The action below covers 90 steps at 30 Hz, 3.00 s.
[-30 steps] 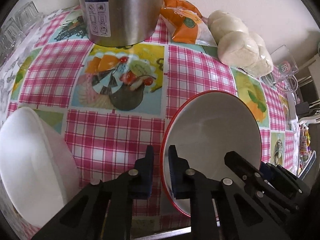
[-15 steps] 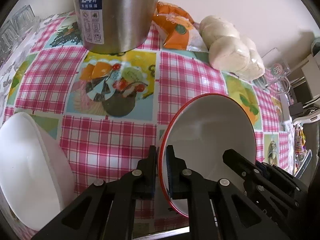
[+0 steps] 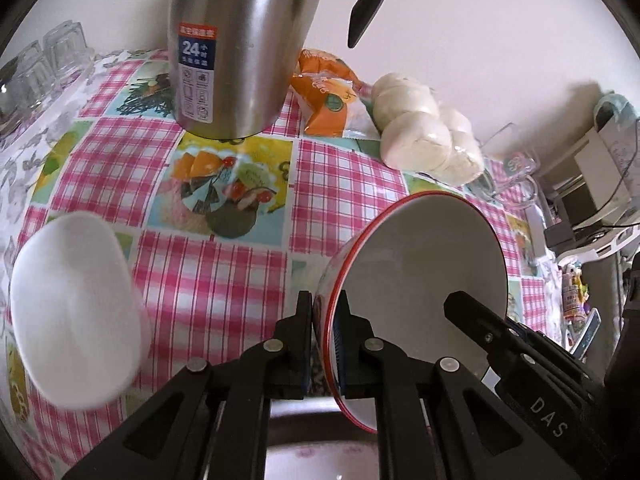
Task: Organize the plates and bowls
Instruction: 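Lift the red-rimmed bowl and carry it over the floral plate, then lower the red-rimmed bowl onto the floral plate with both tools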
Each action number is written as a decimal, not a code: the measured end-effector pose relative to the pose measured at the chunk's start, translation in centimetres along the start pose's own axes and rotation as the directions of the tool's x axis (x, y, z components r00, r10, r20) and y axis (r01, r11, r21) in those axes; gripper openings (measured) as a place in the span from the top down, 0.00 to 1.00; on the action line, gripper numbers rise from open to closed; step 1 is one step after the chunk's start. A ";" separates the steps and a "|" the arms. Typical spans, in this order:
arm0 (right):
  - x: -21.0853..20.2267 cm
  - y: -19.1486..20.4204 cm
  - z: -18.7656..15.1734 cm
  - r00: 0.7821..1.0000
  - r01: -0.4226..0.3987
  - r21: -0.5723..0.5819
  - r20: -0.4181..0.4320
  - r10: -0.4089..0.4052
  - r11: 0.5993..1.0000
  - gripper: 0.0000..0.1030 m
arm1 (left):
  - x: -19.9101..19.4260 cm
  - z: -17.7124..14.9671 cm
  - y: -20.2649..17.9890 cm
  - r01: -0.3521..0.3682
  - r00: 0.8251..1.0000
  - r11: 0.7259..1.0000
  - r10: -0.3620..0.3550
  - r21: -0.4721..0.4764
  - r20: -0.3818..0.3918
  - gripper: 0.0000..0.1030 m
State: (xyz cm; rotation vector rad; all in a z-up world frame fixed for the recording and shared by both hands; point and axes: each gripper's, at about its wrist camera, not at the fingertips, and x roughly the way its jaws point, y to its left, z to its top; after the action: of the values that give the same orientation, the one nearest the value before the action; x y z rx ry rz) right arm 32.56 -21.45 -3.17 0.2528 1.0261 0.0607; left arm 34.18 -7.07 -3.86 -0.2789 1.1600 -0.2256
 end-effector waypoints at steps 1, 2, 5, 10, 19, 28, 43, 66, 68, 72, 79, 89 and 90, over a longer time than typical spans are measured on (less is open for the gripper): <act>-0.4 0.0 -0.2 1.000 -0.003 -0.001 0.004 0.003 1.000 0.86 | -0.5 -0.6 0.0 0.005 1.000 1.000 -0.005 -0.002 0.011 0.90; -0.9 0.0 -0.5 1.000 -0.005 -0.004 0.015 0.005 1.000 0.86 | -0.9 -0.9 0.0 0.006 1.000 1.000 -0.006 -0.003 0.018 0.90; -2.4 0.2 -1.3 0.999 -0.007 -0.006 0.040 0.007 1.000 0.86 | -1.8 -1.5 -1.1 -0.017 0.999 1.000 0.016 0.026 0.045 0.90; -4.6 0.3 -2.4 0.998 -0.014 0.003 0.065 0.013 1.000 0.86 | -4.2 -2.7 -1.7 -0.014 0.996 1.000 0.011 0.028 0.093 0.90; -8.0 0.9 -6.4 0.993 -0.030 -0.018 0.114 0.032 0.999 0.85 | -5.2 -7.0 -1.0 0.005 0.996 1.000 -0.003 -0.017 0.086 0.90; -7.9 0.6 -10.4 0.994 -0.035 0.009 0.101 0.034 0.999 0.84 | -4.8 -11.0 0.4 0.034 0.998 0.996 -0.028 -0.087 0.063 0.90; -8.7 1.2 -13.7 0.991 -0.071 0.057 0.118 0.064 0.996 0.83 | -7.5 -13.3 1.3 0.001 0.993 0.994 0.012 -0.111 0.116 0.87; -10.7 4.2 -14.6 0.984 -0.094 0.001 0.150 0.093 0.996 0.82 | -11.0 -14.1 3.6 0.042 0.982 0.991 -0.017 -0.129 0.188 0.84; -10.6 4.5 -14.7 0.985 -0.094 -0.004 0.147 0.094 0.996 0.82 | -11.1 -14.1 3.8 0.041 0.982 0.991 -0.016 -0.130 0.189 0.84; -10.3 4.8 -14.7 0.986 -0.096 -0.005 0.138 0.096 0.995 0.82 | -11.2 -14.1 4.4 0.046 0.981 0.989 -0.018 -0.144 0.193 0.83; -9.1 4.9 -15.0 0.991 -0.092 0.002 0.099 0.091 0.996 0.82 | -9.5 -14.3 5.2 0.053 0.989 0.982 -0.027 -0.179 0.143 0.83; -7.6 4.2 -15.2 0.995 -0.079 0.023 0.058 0.077 0.997 0.82 | -8.0 -14.3 5.4 0.044 0.995 0.979 -0.025 -0.198 0.099 0.81; -7.4 4.2 -15.2 0.996 -0.077 0.024 0.052 0.075 0.997 0.82 | -7.7 -14.3 5.6 0.043 0.995 0.978 -0.025 -0.204 0.091 0.81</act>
State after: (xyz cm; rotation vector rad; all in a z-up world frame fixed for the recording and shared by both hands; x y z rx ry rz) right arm 16.06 -15.86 -3.45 0.3157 0.9667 0.1094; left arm 18.19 -0.80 -4.32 -0.4869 1.0923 -0.1221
